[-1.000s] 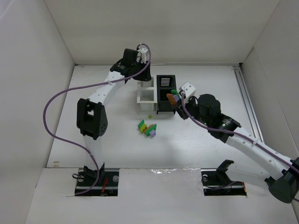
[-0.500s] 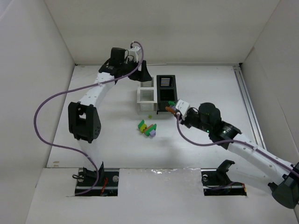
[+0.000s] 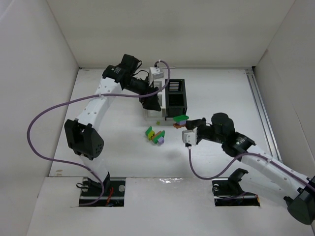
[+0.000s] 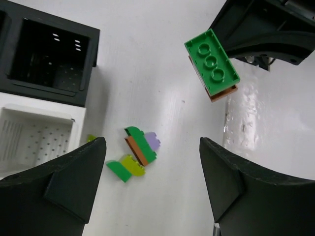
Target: Sort the legos into containers by color
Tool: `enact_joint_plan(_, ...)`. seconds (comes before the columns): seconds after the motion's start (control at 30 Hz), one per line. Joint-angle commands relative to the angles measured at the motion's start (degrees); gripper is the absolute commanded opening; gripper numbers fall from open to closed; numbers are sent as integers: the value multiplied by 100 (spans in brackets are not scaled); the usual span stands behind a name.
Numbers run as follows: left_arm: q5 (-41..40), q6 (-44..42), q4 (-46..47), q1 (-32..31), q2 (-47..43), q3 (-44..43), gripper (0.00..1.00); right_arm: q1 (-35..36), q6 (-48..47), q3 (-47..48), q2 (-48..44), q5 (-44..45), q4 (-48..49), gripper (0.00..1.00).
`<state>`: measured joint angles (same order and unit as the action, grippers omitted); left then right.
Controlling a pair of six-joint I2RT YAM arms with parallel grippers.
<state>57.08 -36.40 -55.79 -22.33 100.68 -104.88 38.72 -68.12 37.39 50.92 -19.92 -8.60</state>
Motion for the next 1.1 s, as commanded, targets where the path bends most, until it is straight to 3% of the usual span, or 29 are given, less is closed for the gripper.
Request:
enact_joint_plan(0.0,348,-798,-888,-25,-67,-119,74,390,-975,-91,-55,-57,104,0)
enact_joint_plan(0.2,102,-396,-689,-430,-5,-191,75,1260,-1448,-91,303,980,104,0)
enact_joint_plan(0.37,-373,-219,-767,-913,127,-358,75,1840,-1283,172,919,2218,227,0)
enact_joint_plan(0.47,-373,-165,-714,-914,127,-279,79,1990,-1161,374,1367,2931,315,0)
enact_joint_plan(0.5,-373,-165,-714,-914,127,-279,85,2043,-1099,375,1455,3202,472,0)
enact_joint_plan(0.73,-557,-157,-714,-975,232,-59,88,2280,-905,463,1711,3697,1087,0)
enact_joint_plan(1.07,-1023,274,6,-1028,286,381,92,2579,-844,155,1281,3882,1440,0)
